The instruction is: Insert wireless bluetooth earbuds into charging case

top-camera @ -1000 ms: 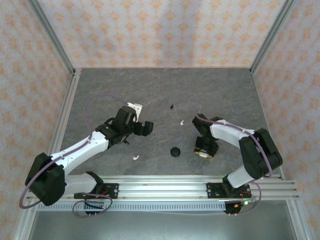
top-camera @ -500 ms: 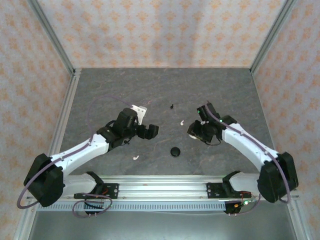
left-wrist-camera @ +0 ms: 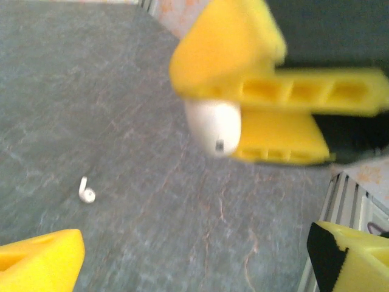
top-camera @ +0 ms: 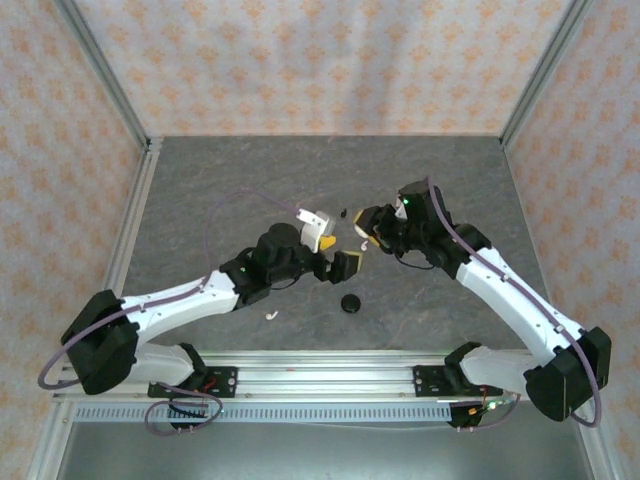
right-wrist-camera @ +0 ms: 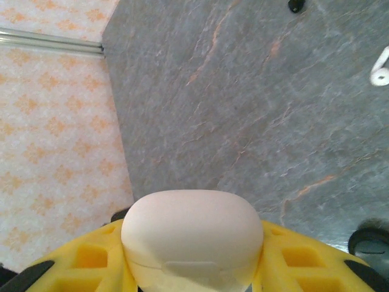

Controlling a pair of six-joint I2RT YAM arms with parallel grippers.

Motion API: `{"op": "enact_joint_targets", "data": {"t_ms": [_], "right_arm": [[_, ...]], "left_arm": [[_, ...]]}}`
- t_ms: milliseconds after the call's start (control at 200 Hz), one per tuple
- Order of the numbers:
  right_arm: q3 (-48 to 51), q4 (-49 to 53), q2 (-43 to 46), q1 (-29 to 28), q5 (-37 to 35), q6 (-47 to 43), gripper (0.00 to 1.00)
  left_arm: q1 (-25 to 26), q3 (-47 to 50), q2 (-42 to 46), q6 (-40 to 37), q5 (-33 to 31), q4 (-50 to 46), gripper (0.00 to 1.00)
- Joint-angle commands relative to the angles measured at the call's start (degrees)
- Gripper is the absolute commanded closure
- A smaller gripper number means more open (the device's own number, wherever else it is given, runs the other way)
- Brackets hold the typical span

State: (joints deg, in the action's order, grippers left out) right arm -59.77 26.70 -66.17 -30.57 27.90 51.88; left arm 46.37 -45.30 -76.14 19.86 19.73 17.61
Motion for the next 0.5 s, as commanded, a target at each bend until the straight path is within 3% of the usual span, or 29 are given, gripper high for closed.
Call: {"op": "enact_joint_targets", "data": {"t_ms": [0, 205, 495], "right_arm": [[-2.32, -1.74, -0.09, -0.63, 1.54, 1.83, 0.61], [-2.41, -1.15, 0.08, -0.9, 3.47, 2.4, 0.61], [-2.1, -0.12, 0.28, -0.93, 3.92, 1.83, 0.61]], "left_arm": [[-0.14, -3.12, -1.61, 1.32, 0.67, 4.35, 0.07], [-0.18, -5.12, -5.61, 3.53, 0.4, 8.28, 0.14], [-1.41, -5.36, -8.3, 7.91, 1.36, 12.9, 0.47]]}}
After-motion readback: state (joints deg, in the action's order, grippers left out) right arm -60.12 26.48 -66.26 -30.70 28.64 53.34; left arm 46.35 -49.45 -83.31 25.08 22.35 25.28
